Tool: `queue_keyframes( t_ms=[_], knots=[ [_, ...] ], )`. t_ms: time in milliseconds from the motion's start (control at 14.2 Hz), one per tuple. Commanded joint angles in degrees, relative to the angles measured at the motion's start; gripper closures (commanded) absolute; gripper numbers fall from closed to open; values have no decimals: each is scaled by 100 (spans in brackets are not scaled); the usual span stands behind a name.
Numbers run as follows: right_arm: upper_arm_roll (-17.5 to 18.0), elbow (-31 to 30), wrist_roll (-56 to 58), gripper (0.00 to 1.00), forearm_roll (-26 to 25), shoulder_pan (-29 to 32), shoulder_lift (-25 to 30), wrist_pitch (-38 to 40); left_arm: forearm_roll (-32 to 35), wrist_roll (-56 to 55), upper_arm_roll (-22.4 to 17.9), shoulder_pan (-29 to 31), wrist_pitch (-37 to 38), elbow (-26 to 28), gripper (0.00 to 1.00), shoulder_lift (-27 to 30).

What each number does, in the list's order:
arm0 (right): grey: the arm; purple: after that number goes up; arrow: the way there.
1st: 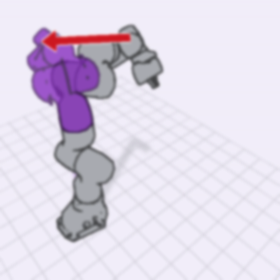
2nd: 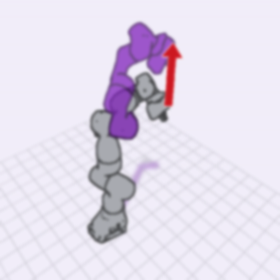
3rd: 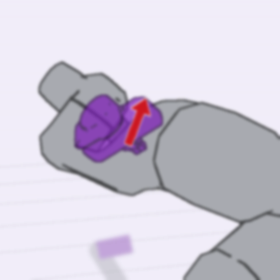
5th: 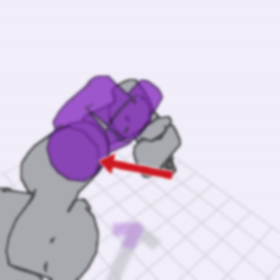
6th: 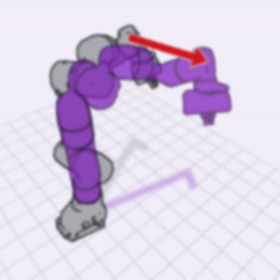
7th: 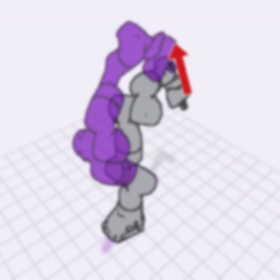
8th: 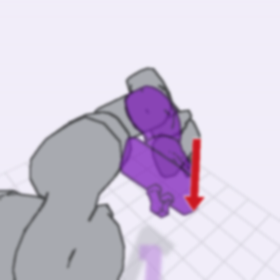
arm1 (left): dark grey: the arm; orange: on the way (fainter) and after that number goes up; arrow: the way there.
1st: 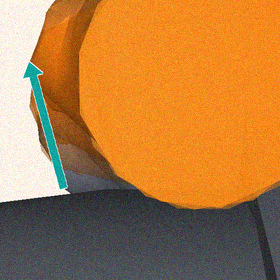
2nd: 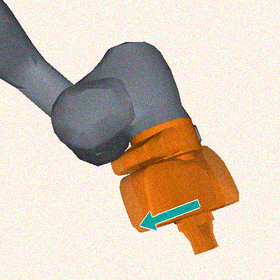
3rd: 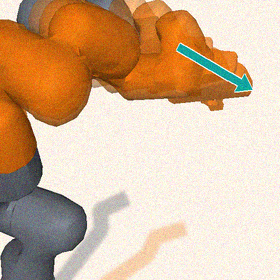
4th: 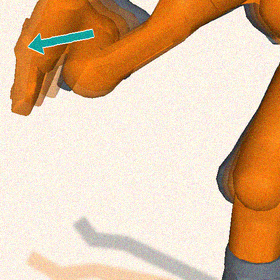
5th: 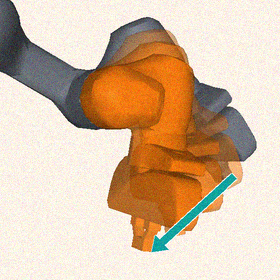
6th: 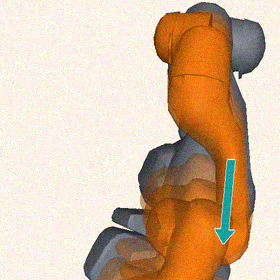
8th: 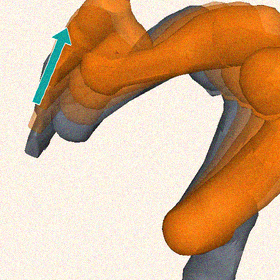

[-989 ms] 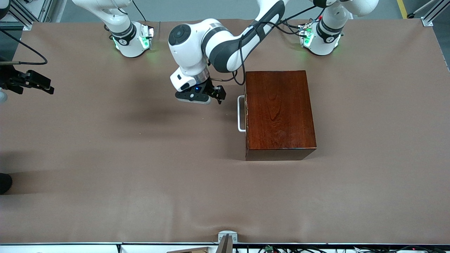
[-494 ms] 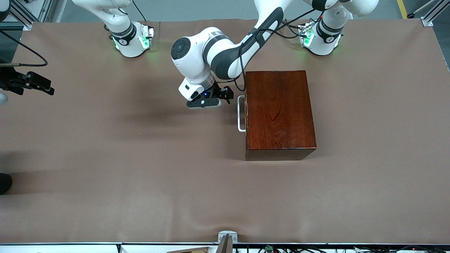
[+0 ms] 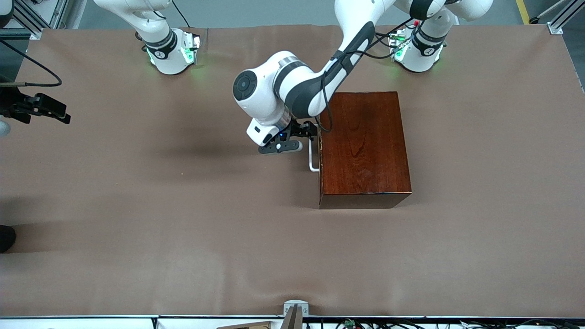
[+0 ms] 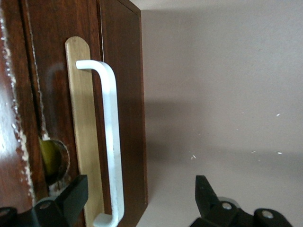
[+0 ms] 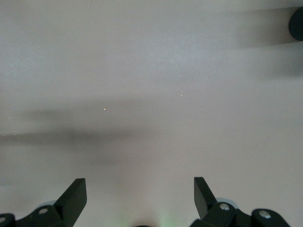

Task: Open drawer, take yellow block, close drawer
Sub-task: 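Pull the drawer handle outward with the left gripper to open the drawer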

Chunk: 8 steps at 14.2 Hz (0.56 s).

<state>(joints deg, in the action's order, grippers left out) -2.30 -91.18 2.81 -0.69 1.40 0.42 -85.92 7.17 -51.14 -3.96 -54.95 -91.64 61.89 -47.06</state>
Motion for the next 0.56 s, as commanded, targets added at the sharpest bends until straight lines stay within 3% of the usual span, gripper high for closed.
queue_keyframes(
  t_ms=[0, 494],
  knots=[
    [80, 22, -8, 0, -36, 106, 2, 40, 127, 105, 18, -34, 112, -159, 0, -233],
    [80, 22, -8, 0, -27, 106, 2, 49, 145, 105, 27, -43, -19, -177, 0, -400]
  ],
)
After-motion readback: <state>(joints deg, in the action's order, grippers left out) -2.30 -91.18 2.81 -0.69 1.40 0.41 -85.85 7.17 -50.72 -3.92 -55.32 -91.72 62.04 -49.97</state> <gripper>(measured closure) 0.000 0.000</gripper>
